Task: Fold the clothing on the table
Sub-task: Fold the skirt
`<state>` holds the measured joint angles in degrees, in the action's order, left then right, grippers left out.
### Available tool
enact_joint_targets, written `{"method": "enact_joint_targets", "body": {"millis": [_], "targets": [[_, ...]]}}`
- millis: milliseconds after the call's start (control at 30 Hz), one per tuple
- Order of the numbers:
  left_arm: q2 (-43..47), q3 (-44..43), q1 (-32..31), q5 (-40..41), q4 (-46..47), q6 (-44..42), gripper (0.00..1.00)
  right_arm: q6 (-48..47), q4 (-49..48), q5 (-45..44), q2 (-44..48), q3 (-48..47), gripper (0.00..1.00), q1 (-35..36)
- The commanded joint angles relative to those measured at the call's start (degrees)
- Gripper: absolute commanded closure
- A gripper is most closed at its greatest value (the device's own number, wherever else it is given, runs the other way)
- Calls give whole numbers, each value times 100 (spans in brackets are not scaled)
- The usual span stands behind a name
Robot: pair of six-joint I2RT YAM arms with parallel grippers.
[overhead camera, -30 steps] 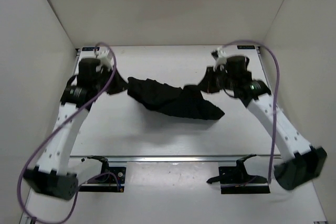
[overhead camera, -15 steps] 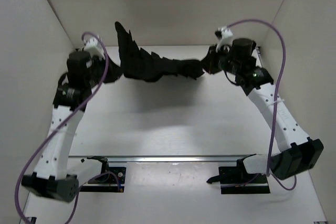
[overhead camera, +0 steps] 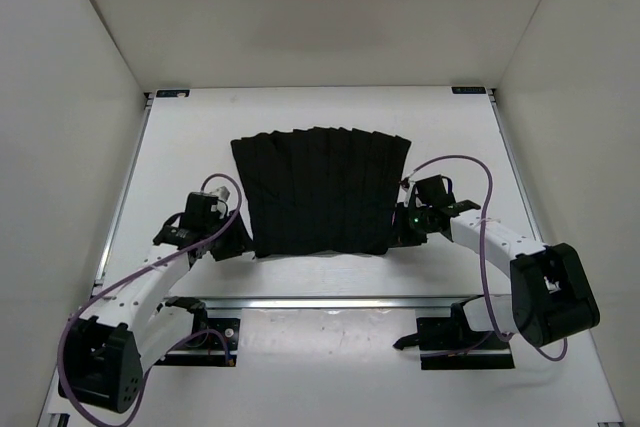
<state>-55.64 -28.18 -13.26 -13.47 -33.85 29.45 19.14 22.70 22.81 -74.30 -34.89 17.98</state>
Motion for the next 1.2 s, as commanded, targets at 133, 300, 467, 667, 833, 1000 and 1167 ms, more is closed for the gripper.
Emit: {"method": "enact_joint_targets", "body": {"millis": [133, 300, 467, 667, 833, 1000, 1167], "targets": [[246, 550, -238, -49, 967, 675, 41, 161, -538, -48, 39, -123, 100, 13], [-61, 533, -643, 169, 1213, 948, 41, 179, -547, 31, 91, -132, 100, 21], [-61, 832, -581, 222, 1688, 1229, 43, 161, -530, 39, 109, -140, 100, 4], [-263, 1060, -722, 380, 2040, 1440, 44, 178, -547, 48, 162, -140, 100, 13], [148, 1297, -661, 601, 2127, 1686, 44, 126, -512, 39, 206, -105, 100, -13], [948, 1535, -529, 548, 2093, 1933, 43, 134, -503, 57, 214, -88, 100, -31], [1012, 1527, -389, 416, 1978, 1889, 41, 134, -495, 75, 171, -114, 100, -49]]}}
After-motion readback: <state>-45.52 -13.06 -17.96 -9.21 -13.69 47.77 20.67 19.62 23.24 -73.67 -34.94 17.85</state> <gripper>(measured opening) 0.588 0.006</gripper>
